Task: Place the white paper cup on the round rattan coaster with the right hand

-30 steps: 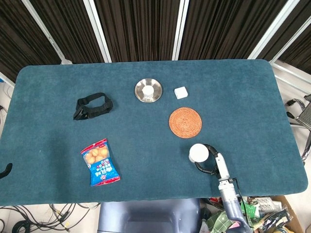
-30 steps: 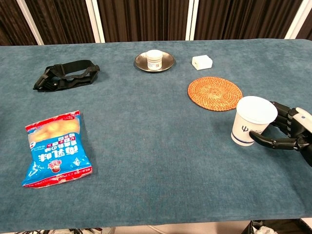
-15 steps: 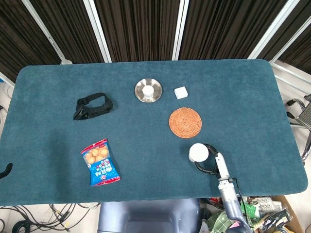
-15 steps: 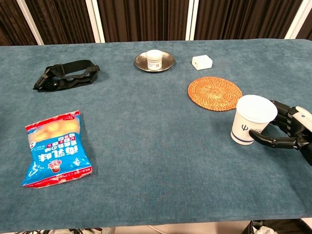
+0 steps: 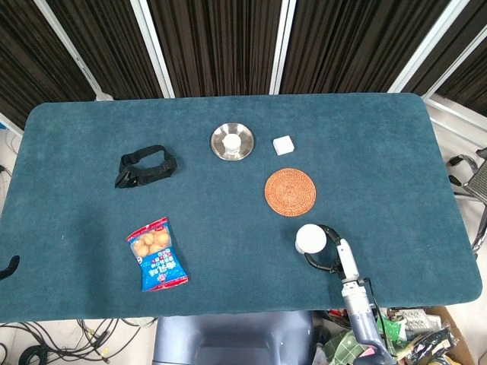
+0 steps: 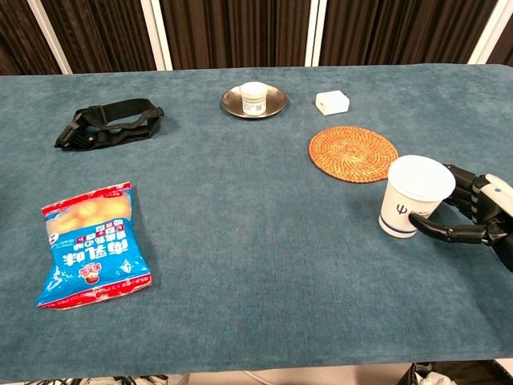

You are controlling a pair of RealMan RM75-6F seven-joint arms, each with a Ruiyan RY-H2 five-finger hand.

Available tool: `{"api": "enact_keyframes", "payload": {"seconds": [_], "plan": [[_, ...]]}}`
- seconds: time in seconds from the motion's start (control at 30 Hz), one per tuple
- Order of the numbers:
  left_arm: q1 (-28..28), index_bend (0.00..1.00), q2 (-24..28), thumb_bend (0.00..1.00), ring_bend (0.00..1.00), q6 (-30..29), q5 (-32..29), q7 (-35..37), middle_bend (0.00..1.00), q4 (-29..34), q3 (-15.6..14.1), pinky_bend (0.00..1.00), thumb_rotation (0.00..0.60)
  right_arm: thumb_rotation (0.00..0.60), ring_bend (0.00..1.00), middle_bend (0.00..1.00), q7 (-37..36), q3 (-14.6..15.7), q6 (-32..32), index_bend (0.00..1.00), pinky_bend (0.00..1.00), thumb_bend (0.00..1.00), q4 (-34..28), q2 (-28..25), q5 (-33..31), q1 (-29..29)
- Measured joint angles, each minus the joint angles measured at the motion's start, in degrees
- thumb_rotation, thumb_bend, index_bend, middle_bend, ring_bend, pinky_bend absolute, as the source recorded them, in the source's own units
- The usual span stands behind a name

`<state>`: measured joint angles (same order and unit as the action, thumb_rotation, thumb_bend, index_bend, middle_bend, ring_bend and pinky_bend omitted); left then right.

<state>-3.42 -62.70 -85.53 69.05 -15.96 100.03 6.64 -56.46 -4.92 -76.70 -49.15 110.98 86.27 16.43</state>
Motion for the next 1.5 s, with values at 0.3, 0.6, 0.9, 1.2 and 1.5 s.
{"api": "enact_keyframes", "payload": {"seconds": [0.3, 0.6, 0.9, 1.2, 1.5], "plan": [[-0.05, 0.0, 0.03, 0.26, 0.0, 0.13, -0.05, 0.15, 0.03, -0.01, 0.05, 0.0, 0.6, 0.6, 0.28, 0.29, 0.54, -1.16, 0.17, 0.33, 0.13, 0.2, -2.72, -1.54, 0.38, 1.69], [0.0, 0.0, 0.16, 0.26, 0.0, 0.1, -0.04, 0.43, 0.03, 0.15, 0.09, 0.0, 0.6, 0.6, 0.28, 0.29, 5.65, -5.52, 3.33, 0.33, 0.13, 0.2, -7.64, -5.19, -0.46, 6.56], [-0.03, 0.0, 0.18, 0.26, 0.0, 0.21, -0.25, 0.51, 0.03, 0.16, 0.16, 0.0, 0.6, 0.6, 0.28, 0.29, 10.27, -10.97, 13.1, 0.33, 0.13, 0.2, -9.43, -7.9, -5.19, 13.23], [-0.1, 0.0, 0.3, 0.26, 0.0, 0.39, -0.54, 0.71, 0.03, 0.12, 0.32, 0.0, 0.6, 0.6, 0.28, 0.29, 12.32, -15.38, 20.02, 0.33, 0.13, 0.2, -5.73, -6.39, -10.76, 18.75], [-0.1, 0.0, 0.48, 0.26, 0.0, 0.54, -0.84, 0.88, 0.03, 0.23, 0.4, 0.0, 0.6, 0.6, 0.28, 0.29, 11.92, -17.63, 24.0, 0.33, 0.13, 0.2, -1.34, -4.22, -14.29, 21.42]]}}
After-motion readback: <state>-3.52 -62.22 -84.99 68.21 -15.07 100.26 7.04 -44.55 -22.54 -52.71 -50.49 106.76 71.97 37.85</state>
